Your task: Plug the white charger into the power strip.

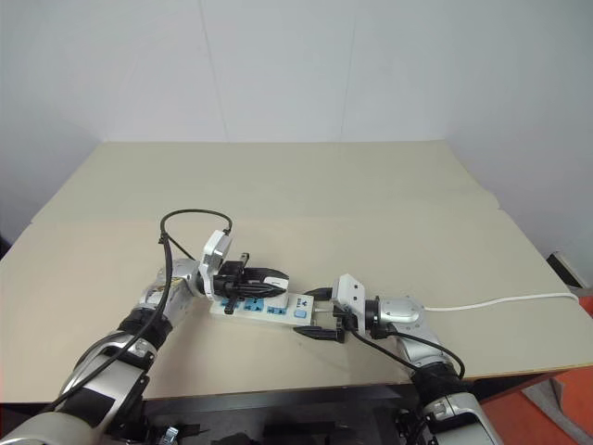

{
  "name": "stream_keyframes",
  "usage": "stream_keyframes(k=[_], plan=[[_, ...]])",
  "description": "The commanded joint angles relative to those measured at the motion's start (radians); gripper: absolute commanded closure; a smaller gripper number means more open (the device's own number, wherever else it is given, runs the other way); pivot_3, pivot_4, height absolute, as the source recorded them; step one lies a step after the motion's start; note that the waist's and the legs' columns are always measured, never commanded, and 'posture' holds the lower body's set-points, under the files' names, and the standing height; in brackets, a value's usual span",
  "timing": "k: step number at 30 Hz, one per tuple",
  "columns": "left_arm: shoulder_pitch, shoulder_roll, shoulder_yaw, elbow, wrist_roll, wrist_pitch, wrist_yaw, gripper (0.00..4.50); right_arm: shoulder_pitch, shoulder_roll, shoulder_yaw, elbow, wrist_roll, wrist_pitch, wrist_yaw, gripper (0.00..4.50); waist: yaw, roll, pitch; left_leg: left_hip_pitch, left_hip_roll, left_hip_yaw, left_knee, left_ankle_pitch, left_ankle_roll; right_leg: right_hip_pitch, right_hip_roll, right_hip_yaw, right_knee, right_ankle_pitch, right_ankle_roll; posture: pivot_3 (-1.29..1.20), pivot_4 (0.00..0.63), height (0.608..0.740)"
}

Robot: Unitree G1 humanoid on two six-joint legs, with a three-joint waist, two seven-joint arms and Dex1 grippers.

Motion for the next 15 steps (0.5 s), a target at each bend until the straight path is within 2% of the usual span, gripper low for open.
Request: stream_keyframes(k=[1, 8, 15], plan=[[-0.013, 0.023, -0.023, -0.049, -0.035, 0.005, -0.004, 3.48, 0.002, 0.003, 0.014, -0.011, -0.018, -0.007, -0.017, 1.08, 0.000, 0.000, 0.000, 0.000, 0.000, 0.000, 0.000, 0.000, 0.000, 0.000, 0.000, 0.000, 0.000, 0.000, 0.000, 0.00, 0.150, 0.740], [-0.005, 0.042, -0.073, -0.033, -0.040, -0.010, -0.004, 3.48, 0.002, 0.006, 0.016, -0.012, -0.017, -0.007, -0.021, 1.08, 0.000, 0.000, 0.000, 0.000, 0.000, 0.000, 0.000, 0.000, 0.000, 0.000, 0.000, 0.000, 0.000, 0.000, 0.000, 0.00, 0.150, 0.740], [-0.010, 0.020, -0.088, 0.028, -0.015, -0.056, -0.004, 3.48, 0.004, 0.006, 0.018, -0.016, -0.015, -0.004, -0.025, 1.08, 0.001, 0.000, 0.000, 0.000, 0.000, 0.000, 0.000, 0.000, 0.000, 0.000, 0.000, 0.000, 0.000, 0.000, 0.000, 0.00, 0.150, 0.740]])
